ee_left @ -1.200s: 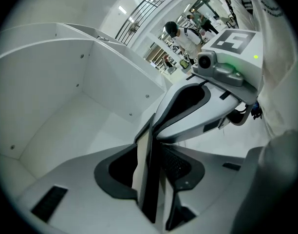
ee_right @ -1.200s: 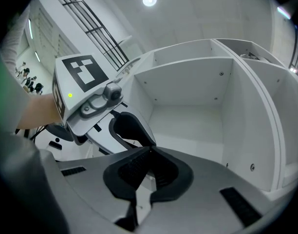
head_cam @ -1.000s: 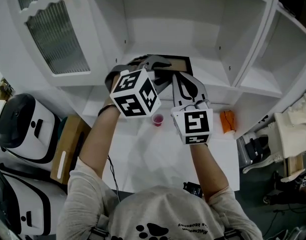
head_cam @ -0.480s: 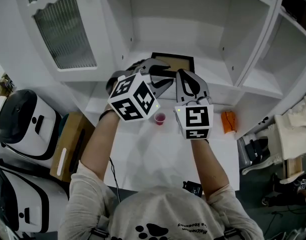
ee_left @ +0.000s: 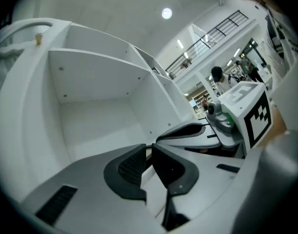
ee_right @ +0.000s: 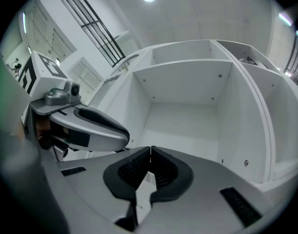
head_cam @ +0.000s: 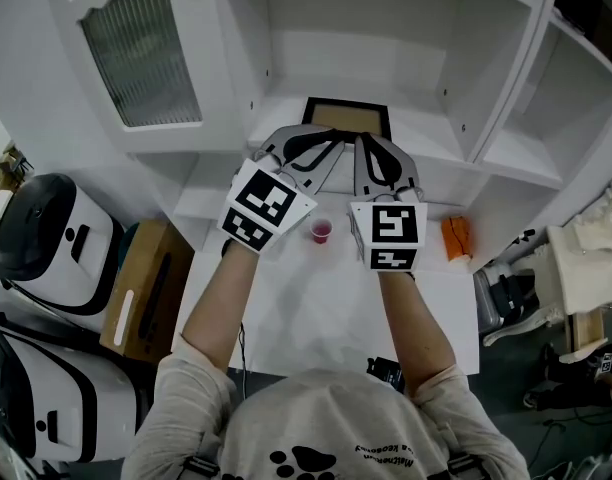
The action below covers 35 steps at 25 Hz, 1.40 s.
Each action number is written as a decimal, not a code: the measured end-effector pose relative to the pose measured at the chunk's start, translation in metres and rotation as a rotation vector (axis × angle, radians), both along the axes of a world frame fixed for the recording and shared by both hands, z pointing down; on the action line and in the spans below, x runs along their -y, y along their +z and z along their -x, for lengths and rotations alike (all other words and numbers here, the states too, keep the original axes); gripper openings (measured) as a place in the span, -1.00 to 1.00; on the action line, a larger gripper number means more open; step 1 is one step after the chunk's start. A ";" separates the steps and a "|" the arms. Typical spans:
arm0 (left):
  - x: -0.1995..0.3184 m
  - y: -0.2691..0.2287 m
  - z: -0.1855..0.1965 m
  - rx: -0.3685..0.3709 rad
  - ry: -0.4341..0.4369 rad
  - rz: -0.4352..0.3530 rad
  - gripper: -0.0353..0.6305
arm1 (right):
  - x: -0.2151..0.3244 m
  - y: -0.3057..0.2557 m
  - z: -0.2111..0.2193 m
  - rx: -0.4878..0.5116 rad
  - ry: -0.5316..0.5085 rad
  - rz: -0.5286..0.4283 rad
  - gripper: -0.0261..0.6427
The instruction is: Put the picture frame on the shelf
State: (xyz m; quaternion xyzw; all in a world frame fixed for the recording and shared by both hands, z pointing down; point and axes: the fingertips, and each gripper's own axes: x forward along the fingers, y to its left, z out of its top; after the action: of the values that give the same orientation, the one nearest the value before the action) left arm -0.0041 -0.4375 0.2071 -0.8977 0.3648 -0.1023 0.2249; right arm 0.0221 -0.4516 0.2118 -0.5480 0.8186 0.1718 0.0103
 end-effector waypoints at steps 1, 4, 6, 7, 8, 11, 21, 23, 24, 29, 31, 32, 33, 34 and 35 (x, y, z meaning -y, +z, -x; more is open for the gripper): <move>-0.002 0.001 0.003 -0.048 -0.009 0.011 -0.76 | -0.004 0.000 -0.001 0.006 0.001 -0.002 -0.82; -0.011 0.007 0.008 -0.153 -0.047 0.022 -0.82 | -0.019 0.000 -0.003 0.029 0.004 -0.009 -0.82; -0.021 0.010 0.009 -0.200 -0.069 0.014 -0.83 | -0.031 -0.001 -0.004 0.047 0.006 -0.017 -0.82; -0.028 0.012 0.010 -0.217 -0.080 0.007 -0.83 | -0.037 0.000 -0.004 0.054 0.007 -0.022 -0.82; -0.035 0.013 0.012 -0.229 -0.092 -0.002 -0.83 | -0.044 0.001 -0.004 0.060 0.007 -0.027 -0.82; -0.054 0.020 0.016 -0.258 -0.120 -0.024 -0.83 | -0.066 0.003 -0.001 0.079 0.004 -0.036 -0.82; -0.125 0.057 0.021 -0.292 -0.126 -0.040 -0.83 | -0.131 0.047 0.002 0.091 0.042 -0.017 -0.82; -0.138 0.063 0.024 -0.296 -0.122 -0.038 -0.83 | -0.143 0.057 0.003 0.081 0.046 -0.014 -0.82; -0.145 0.067 0.026 -0.298 -0.123 -0.037 -0.83 | -0.149 0.063 0.004 0.076 0.047 -0.009 -0.82; -0.172 0.079 0.031 -0.333 -0.112 -0.077 -0.83 | -0.175 0.088 0.008 0.082 0.042 0.025 -0.82; -0.179 0.081 0.033 -0.367 -0.109 -0.090 -0.83 | -0.185 0.100 0.008 0.101 0.041 0.038 -0.82; -0.183 0.085 0.035 -0.385 -0.112 -0.076 -0.83 | -0.190 0.105 0.009 0.112 0.039 0.040 -0.82; -0.186 0.091 0.036 -0.399 -0.115 -0.059 -0.83 | -0.194 0.110 0.010 0.122 0.038 0.043 -0.82; -0.189 0.096 0.037 -0.405 -0.119 -0.044 -0.83 | -0.199 0.116 0.010 0.128 0.038 0.048 -0.82; -0.192 0.102 0.037 -0.409 -0.123 -0.030 -0.83 | -0.203 0.121 0.011 0.130 0.039 0.054 -0.82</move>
State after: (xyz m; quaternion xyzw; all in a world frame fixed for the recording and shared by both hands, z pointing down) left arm -0.0413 -0.2460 0.3095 -0.8723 0.4584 0.0738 0.1530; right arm 0.0114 -0.2490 0.3329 -0.5740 0.8096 0.1140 0.0453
